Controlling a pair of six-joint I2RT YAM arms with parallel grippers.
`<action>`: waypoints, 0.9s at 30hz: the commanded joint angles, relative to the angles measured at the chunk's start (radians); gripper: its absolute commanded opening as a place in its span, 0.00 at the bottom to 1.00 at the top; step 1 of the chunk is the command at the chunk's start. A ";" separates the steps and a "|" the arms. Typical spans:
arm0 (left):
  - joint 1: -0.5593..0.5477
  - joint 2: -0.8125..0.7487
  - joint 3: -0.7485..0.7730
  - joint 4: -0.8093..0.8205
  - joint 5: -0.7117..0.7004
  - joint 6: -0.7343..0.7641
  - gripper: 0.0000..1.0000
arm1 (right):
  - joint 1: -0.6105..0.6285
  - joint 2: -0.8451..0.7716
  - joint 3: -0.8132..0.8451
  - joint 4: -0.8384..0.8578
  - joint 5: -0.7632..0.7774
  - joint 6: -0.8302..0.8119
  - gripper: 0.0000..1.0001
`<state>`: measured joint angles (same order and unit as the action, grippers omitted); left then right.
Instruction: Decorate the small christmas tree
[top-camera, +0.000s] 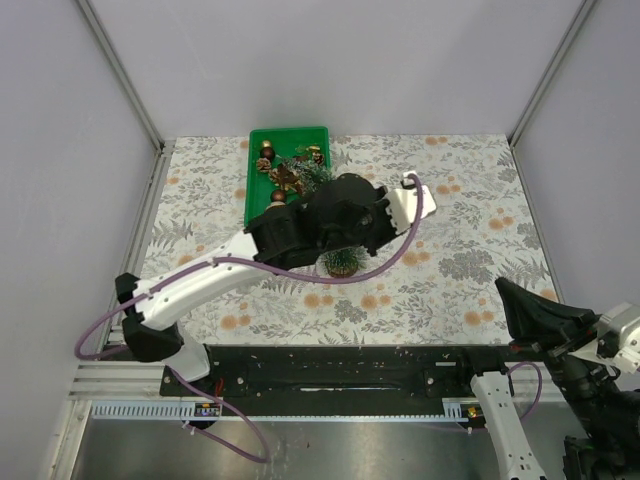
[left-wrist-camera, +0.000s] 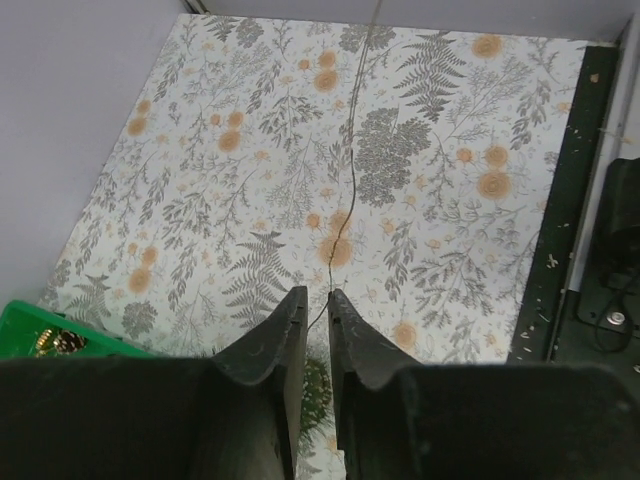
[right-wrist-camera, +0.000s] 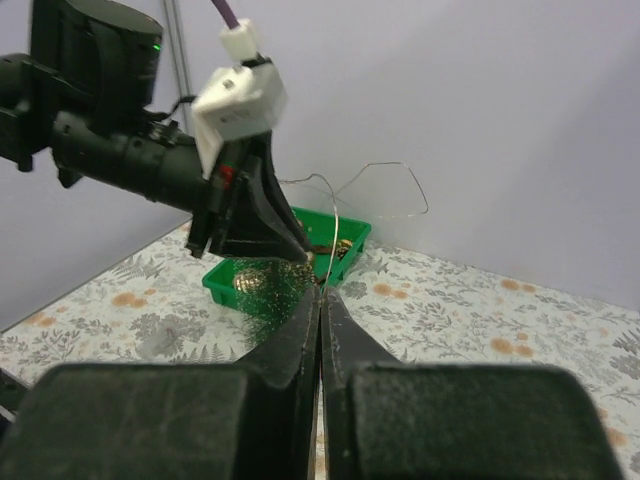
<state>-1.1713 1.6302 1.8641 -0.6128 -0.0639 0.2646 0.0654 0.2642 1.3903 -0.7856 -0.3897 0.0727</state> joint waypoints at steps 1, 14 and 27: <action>-0.008 -0.154 -0.048 -0.005 0.029 -0.093 0.18 | 0.005 0.050 -0.034 0.112 -0.077 0.021 0.00; 0.015 -0.401 -0.298 -0.036 -0.040 -0.133 0.17 | 0.004 0.311 -0.028 0.327 -0.311 0.022 0.00; 0.053 -0.359 -0.338 0.105 -0.162 -0.067 0.99 | 0.004 0.204 -0.005 0.201 -0.406 0.002 0.00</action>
<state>-1.1217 1.2545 1.5291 -0.5819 -0.2386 0.1627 0.0654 0.5182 1.3727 -0.5484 -0.7498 0.0860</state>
